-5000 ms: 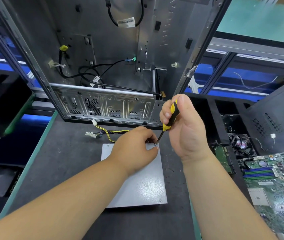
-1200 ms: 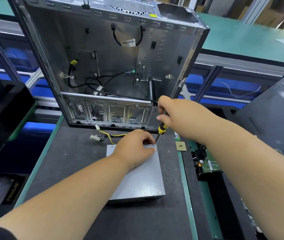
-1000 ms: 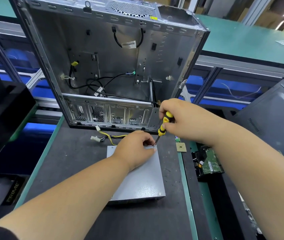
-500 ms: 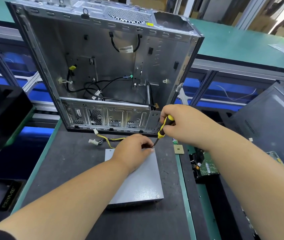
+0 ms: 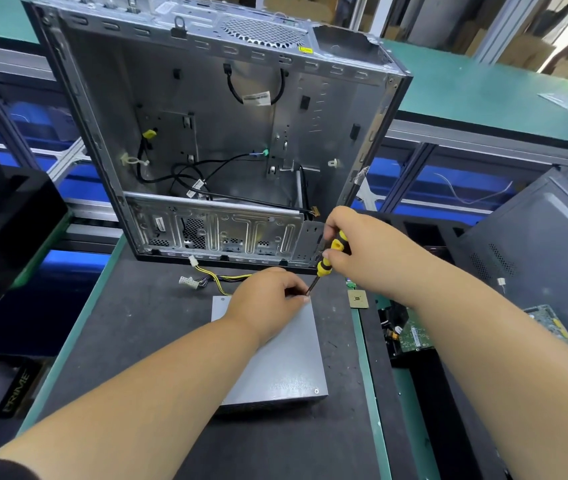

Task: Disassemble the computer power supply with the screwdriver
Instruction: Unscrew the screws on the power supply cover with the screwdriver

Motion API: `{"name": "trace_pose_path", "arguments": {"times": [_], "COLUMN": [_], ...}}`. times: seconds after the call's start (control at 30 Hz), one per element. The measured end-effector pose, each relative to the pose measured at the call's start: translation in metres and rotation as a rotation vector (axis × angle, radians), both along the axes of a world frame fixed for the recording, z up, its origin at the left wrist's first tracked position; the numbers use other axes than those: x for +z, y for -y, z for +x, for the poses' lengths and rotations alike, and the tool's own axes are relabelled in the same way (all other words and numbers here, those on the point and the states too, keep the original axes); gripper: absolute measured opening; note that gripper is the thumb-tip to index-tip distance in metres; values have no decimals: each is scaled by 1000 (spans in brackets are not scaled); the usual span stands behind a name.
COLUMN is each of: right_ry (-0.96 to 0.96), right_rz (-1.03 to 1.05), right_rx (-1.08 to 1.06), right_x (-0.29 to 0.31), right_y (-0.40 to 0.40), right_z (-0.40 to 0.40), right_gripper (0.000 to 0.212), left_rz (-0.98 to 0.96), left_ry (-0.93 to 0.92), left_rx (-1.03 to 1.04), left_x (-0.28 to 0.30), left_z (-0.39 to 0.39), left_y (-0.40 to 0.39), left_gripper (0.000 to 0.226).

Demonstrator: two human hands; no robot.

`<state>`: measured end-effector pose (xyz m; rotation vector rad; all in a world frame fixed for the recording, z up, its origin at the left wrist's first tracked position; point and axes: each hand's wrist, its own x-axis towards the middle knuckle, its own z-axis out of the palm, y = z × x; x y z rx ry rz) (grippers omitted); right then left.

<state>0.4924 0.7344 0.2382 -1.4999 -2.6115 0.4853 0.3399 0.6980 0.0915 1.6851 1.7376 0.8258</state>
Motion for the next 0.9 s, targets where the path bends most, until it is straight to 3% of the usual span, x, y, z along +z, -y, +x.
{"name": "trace_pose_path", "arguments": {"times": [0.17,0.3,0.57,0.7,0.8,0.9], "right_ry": [52,180,-45,-16,85,87], "right_rz": [-20,168,60,67,193,203], "right_rx": [4,-14,-8,7,-7,-36], "right_x": [6,5,-1,-2,-4,-3], "right_y": [0,-3,-4,-5,-6,-10], "right_z": [2,1,2,4,7,11], "right_gripper": [6,37,12,8,28,30], "left_rz": [-1,8,3,90,188,225], "left_ry": [-8,-16,0,-134,-277,-306], "left_rx": [-2,-30,28,7,-58,-90], "left_x": [2,5,9,11,11,9], "left_z": [0,-1,2,7,9,8], "left_y": [1,4,2,1,0,-1], "left_gripper": [5,10,4,6,11,14]}}
